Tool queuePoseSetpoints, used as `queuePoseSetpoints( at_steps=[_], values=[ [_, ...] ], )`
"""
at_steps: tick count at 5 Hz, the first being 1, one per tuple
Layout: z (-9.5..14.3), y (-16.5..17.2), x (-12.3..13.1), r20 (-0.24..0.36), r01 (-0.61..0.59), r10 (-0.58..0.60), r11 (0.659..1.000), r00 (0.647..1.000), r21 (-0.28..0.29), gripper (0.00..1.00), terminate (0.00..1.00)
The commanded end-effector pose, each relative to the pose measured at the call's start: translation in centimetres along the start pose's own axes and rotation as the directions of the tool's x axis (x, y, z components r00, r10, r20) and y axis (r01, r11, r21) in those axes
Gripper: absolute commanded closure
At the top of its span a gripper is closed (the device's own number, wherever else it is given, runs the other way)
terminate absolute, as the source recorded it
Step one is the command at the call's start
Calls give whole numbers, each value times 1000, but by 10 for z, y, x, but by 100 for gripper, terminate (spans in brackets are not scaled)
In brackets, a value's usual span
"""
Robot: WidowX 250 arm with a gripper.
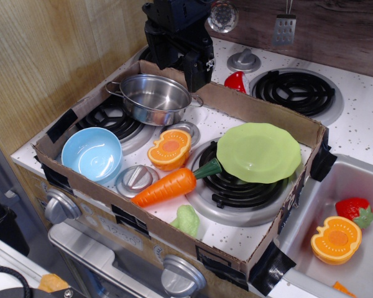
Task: Put carrot on plate
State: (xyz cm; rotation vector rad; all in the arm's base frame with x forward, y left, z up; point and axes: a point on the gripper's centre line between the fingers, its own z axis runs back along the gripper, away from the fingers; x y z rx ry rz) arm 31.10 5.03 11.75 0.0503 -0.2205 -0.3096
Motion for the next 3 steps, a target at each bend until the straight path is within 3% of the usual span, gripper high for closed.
queuePoseSetpoints(
  at_steps=[1, 2, 3],
  values=[
    [0, 0, 0, 0, 0, 0, 1000, 1000, 0, 0, 0],
    [23, -31, 3, 21, 29, -29, 1000, 999, 2, 0, 0],
    [34, -50, 0, 45, 78, -76, 996, 996, -42, 0, 0]
  ],
)
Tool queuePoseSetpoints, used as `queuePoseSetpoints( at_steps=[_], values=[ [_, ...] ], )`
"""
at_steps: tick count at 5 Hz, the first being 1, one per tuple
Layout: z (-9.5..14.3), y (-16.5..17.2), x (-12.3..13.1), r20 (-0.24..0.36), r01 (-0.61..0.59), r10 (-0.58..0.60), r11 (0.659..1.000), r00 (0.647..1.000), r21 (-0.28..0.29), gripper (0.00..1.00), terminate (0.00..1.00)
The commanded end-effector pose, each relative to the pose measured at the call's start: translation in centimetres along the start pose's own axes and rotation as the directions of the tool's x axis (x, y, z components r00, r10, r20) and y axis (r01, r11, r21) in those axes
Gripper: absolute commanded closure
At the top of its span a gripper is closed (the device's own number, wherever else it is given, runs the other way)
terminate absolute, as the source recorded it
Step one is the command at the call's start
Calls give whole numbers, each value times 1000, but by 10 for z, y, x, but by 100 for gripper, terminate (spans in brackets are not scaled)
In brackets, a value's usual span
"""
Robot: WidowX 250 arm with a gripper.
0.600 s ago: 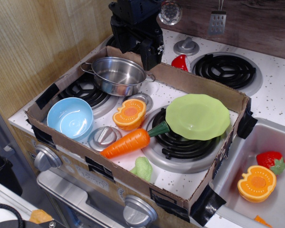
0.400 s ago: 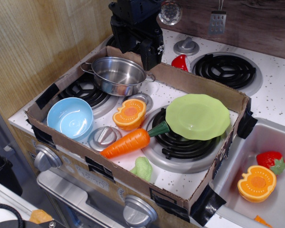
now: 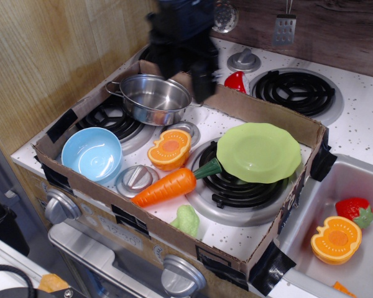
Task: Put carrot on plate
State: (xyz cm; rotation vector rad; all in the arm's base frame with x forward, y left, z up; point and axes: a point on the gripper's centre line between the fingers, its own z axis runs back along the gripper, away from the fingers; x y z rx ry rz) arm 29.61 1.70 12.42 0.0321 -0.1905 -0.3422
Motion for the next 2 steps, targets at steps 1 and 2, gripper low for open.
queuePoseSetpoints(
  at_steps=[1, 2],
  values=[
    [18, -37, -8, 101, 91, -85, 994, 991, -57, 0, 0],
    [-9, -51, -19, 146, 119, -108, 991, 983, -69, 0, 0]
  ],
)
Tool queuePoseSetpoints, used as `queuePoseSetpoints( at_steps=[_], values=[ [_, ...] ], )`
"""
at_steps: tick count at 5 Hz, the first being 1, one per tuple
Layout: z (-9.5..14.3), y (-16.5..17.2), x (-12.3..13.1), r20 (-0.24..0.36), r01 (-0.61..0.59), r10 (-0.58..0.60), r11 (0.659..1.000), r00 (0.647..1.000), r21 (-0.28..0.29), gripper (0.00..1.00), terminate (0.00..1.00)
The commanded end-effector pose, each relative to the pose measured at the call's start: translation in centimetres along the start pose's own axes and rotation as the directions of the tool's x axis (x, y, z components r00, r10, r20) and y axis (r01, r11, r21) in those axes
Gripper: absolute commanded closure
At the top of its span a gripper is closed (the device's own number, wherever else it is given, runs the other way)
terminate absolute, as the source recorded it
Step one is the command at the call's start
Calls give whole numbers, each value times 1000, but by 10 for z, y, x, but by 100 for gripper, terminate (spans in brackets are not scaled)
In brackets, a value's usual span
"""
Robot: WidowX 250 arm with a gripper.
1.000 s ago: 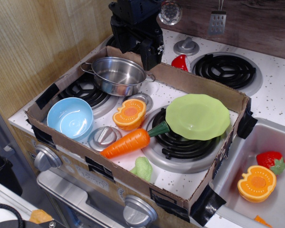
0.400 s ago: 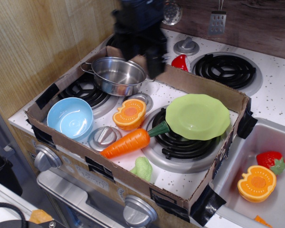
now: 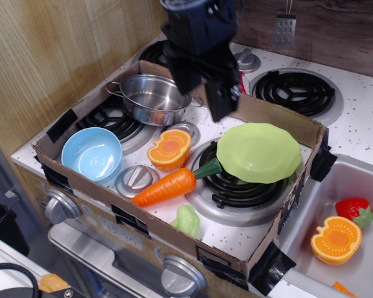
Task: Put carrot on plate
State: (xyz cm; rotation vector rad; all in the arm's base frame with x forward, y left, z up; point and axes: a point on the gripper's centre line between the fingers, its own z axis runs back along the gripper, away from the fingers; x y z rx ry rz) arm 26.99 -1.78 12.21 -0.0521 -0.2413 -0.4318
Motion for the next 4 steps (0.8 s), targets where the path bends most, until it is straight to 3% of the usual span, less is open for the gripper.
queuePoseSetpoints(
  at_steps=[1, 4],
  values=[
    [-32, -9, -17, 96, 51, -48, 998, 994, -31, 0, 0],
    [-74, 2, -22, 139, 93, -91, 996, 986, -5, 0, 0]
  ],
)
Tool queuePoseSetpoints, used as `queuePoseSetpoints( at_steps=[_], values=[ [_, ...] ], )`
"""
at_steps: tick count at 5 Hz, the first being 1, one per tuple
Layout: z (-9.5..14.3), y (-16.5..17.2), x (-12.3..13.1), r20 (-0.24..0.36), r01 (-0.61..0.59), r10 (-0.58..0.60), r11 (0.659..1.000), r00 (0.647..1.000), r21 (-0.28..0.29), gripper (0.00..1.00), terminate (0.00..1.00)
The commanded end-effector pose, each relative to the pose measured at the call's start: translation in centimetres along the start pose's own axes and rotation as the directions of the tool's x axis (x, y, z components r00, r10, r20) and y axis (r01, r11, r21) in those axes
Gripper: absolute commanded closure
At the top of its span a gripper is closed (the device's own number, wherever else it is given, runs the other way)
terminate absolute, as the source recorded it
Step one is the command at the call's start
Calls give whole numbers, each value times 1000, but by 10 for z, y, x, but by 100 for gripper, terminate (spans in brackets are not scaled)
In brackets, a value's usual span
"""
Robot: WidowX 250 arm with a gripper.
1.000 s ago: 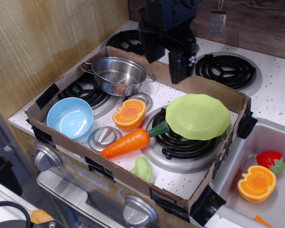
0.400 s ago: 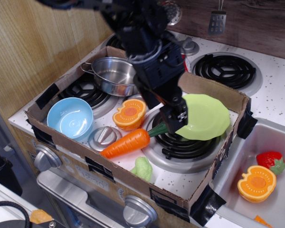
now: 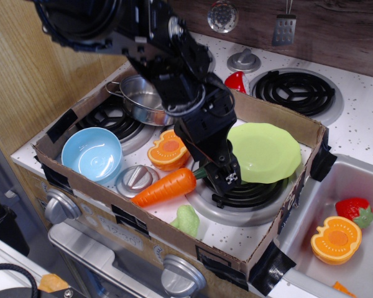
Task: Put carrot on plate
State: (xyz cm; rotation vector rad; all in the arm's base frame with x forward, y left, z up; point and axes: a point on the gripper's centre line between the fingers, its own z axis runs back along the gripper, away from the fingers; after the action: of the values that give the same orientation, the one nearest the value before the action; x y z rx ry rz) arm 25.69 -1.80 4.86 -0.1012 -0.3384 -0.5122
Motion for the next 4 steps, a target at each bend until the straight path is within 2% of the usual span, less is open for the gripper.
queuePoseSetpoints(
  at_steps=[1, 2, 3, 4],
  values=[
    [-17, 16, 13, 41, 29, -29, 999, 999, 15, 0, 0],
    [-21, 21, 15, 41, 36, -37, 999, 998, 11, 0, 0],
    [-21, 17, 13, 47, 31, -32, 999, 998, 33, 100, 0],
    [-11, 10, 12, 26, 21, -23, 997, 999, 77, 100, 0]
  ],
)
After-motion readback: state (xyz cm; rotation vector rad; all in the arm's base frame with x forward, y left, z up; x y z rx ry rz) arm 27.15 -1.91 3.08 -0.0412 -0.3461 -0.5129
